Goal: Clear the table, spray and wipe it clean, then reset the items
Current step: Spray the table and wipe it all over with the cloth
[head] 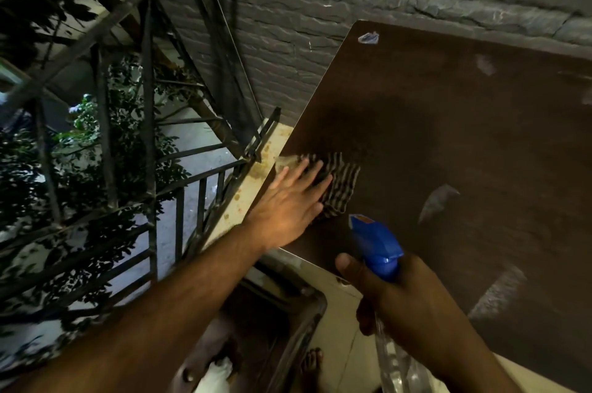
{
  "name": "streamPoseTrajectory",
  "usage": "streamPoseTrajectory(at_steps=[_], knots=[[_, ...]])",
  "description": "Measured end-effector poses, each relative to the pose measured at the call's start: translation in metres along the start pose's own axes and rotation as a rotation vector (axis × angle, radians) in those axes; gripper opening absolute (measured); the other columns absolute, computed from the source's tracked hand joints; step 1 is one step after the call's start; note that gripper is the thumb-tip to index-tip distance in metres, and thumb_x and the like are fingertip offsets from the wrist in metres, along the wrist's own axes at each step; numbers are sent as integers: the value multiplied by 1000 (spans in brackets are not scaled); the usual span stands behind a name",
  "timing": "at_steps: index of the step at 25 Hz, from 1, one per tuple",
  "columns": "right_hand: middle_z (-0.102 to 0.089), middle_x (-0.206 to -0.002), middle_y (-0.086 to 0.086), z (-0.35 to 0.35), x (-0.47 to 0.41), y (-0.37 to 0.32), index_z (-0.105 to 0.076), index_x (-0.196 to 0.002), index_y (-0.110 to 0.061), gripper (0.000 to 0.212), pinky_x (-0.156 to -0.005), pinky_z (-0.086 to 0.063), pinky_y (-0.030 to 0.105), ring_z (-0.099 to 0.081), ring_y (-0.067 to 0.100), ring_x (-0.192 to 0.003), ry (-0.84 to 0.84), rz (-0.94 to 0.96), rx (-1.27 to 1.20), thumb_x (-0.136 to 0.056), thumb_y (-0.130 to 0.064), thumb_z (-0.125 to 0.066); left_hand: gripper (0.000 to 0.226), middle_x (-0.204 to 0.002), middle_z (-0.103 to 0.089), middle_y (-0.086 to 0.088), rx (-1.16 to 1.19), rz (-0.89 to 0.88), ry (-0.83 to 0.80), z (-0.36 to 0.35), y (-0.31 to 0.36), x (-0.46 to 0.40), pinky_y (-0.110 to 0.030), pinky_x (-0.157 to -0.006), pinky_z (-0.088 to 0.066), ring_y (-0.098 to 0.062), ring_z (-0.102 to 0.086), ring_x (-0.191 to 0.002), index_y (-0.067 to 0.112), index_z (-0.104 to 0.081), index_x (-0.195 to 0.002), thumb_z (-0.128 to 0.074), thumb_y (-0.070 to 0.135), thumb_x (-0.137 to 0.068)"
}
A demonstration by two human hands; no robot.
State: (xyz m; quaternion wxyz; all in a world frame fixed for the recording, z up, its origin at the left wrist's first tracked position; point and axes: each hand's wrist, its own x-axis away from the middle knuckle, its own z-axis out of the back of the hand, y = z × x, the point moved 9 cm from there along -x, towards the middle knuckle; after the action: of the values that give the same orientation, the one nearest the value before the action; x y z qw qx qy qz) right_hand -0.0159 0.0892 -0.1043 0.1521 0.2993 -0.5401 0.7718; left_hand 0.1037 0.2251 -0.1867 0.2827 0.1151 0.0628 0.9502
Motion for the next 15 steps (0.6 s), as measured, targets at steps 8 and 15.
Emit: streamPoseTrajectory(at_steps=[8,15], knots=[[-69,-55,3,1,-3,-3,-62,-87,-24,42,-58,-52,27,-63,12,-48,23,-15,-34,-70,-63,-58,55,-161,3,8,10,-27,0,0,0,9,-41,-121,4,-8,18,-146,32,-14,-151,-19,47,-99],[-70,-57,8,10,1,-4,-61,-80,-23,51,-56,-50,28,-64,16,-48,61,-1,-54,-59,-69,-54,56,-162,2,3,-77,-93,8,-10,28,17,-41,-120,6,-15,15,-148,30,-14,-152,-27,45,-100]])
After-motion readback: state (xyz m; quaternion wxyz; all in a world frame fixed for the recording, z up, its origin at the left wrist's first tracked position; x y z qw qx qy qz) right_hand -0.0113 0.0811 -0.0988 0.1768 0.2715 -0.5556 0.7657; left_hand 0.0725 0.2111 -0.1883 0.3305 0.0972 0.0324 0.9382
